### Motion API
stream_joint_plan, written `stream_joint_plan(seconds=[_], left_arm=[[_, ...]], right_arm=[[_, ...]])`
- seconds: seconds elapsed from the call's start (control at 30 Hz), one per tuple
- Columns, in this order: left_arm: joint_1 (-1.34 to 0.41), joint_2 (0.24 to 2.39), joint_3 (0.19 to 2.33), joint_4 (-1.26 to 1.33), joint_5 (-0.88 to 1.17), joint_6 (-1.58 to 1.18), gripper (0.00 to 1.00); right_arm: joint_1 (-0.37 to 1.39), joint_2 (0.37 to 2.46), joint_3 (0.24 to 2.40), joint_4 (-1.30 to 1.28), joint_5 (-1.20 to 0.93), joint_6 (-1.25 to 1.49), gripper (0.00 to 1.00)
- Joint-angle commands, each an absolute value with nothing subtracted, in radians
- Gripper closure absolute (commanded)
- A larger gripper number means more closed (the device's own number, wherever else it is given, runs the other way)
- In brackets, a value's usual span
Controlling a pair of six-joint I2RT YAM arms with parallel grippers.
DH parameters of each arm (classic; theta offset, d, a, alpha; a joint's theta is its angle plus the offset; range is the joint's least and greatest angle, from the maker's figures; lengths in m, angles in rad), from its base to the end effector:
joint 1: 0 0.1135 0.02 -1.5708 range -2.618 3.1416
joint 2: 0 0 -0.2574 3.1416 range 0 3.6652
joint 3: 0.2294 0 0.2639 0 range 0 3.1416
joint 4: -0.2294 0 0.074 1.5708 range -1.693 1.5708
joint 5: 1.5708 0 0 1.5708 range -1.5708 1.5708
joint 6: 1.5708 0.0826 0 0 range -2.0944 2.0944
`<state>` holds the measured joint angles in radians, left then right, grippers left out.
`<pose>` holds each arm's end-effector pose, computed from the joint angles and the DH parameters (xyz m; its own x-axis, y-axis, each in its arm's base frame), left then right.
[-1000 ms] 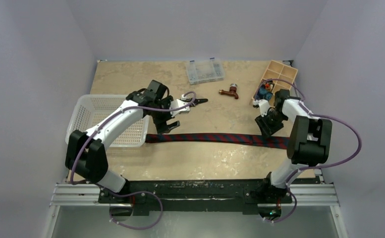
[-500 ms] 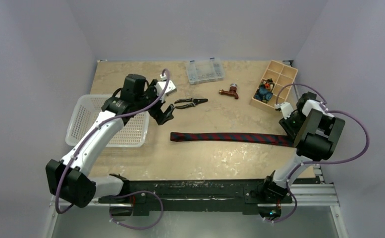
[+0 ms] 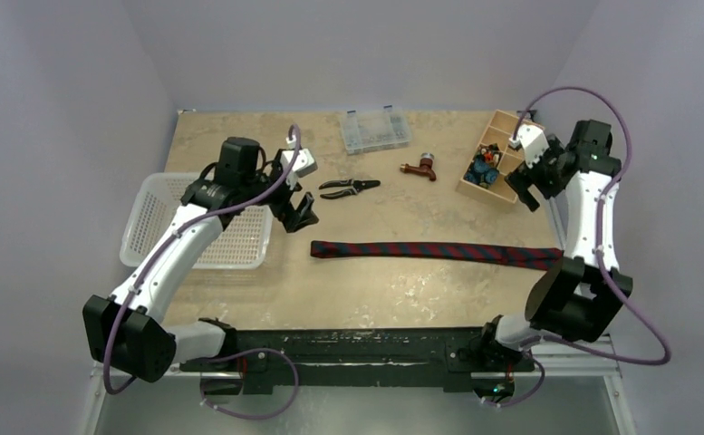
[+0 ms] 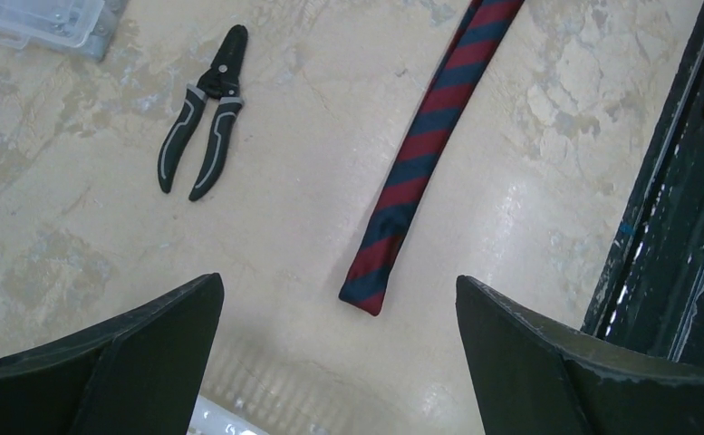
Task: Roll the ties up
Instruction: Flatten out the tie at the center of the board, then roll the tie at the center of the board.
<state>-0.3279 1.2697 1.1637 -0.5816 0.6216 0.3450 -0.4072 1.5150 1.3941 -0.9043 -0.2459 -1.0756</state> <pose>0.2824 -0.1469 0.3022 -0.3328 0.4036 -0.8522 0.8505 0.5188 -0.0865 0.3275 -0.1193 0.2673 -0.6089 -0.6668 -0.4297 -0.5632 0.7449 -0.3577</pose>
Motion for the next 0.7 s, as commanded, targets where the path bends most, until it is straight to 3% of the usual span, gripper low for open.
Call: stream_joint_plan(seconds=[0.0, 0.13, 0.3, 0.5, 0.67], left_arm=[[-0.328, 1.231, 1.161, -0.739, 0.639, 0.616, 0.00], [-0.272, 1.158, 1.168, -1.122, 0.544, 0.875, 0.00], [-0.106, 1.077, 1.126, -1.467, 0.387, 1.118, 0.01], [0.063, 1.040, 0.981, -1.528, 0.156, 1.215, 0.07], [0.190, 1.179, 0.902, -1.325, 0.046, 1.169, 0.07]], right_arm=[[-0.306, 1.386, 1.434, -0.876, -0.545, -0.952, 0.02], [-0.280, 1.317, 1.385, -0.695, -0.665, -0.704, 0.02], [-0.238, 1.393, 1.459, -0.895, -0.735, -0.810, 0.02], [-0.195, 1.499, 1.515, -1.034, -0.708, -0.841, 0.02], [-0.167, 1.518, 1.484, -1.072, -0.674, -0.863, 0.02]])
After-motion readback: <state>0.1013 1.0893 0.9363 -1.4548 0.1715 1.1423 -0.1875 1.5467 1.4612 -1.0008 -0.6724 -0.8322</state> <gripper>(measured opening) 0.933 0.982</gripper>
